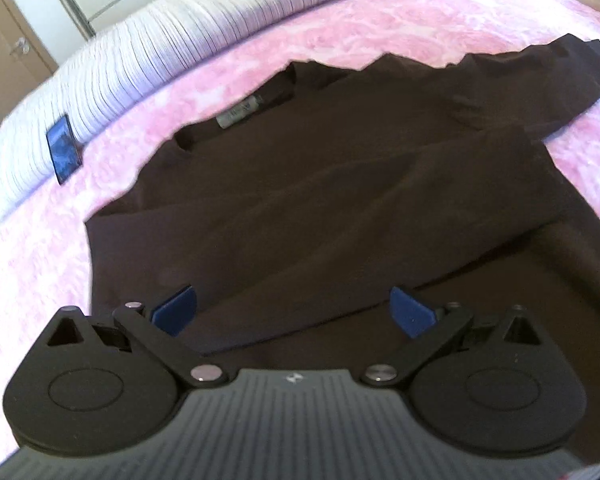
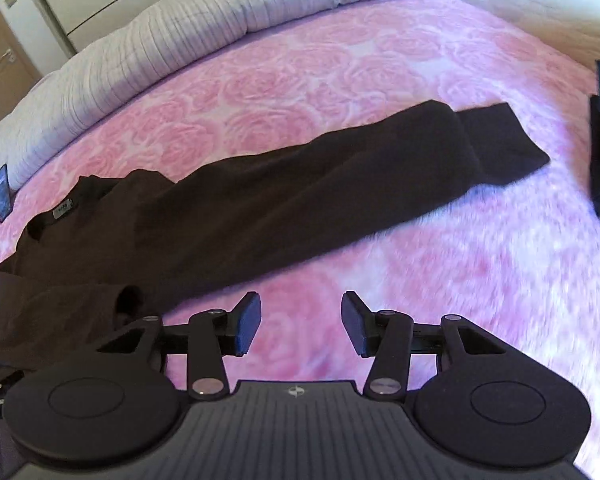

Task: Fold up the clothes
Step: 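Open the right gripper and smooth the folded side with the right gripper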

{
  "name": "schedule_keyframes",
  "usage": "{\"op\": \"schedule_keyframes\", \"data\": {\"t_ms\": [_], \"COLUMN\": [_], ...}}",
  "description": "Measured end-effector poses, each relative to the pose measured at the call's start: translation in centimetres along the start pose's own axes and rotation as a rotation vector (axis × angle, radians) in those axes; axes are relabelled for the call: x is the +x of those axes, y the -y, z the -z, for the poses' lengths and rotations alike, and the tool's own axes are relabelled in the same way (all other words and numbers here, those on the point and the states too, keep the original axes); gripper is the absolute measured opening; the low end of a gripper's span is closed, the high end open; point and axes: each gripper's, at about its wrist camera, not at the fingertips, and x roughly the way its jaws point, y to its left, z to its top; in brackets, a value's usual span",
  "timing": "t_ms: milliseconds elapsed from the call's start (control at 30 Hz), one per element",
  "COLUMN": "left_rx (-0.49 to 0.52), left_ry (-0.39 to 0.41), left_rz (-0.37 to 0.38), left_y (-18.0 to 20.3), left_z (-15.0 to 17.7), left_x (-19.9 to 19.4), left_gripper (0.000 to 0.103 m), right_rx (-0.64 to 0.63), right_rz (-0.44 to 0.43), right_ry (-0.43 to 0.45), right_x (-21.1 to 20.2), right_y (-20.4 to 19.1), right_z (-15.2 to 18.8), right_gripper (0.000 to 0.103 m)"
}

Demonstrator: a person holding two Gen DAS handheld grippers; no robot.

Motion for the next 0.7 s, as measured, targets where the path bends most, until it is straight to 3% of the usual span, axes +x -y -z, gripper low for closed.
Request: {"op": "schedule_keyframes", "data": {"t_ms": [133,267,700], "left_rx": [-0.022,-0.030,-0.096], "left_ry": [0.016,0.034,0.087], "left_rz": [0.037,0.074,0.257], "left_y": [0.6,-0.6,-12.0], "left_z": [-0.2,0.4,4.2], "left_x": [-0.2,-0.2,2.6], "left_gripper": [0.102,0.102,0.102], "right_rx": [-0.031,-0.071,-0.268], "right_rz": [0.007,-0.001,-0.168], "right_ry": [-0.029,-0.042,-0.050], "right_x": [1.6,2.8,8.7], "right_y": [0.2,-3.2,-28.6], "right_z": [-1.4,-1.8,0.5], "right_gripper": [0.050,0.050,0.052]}}
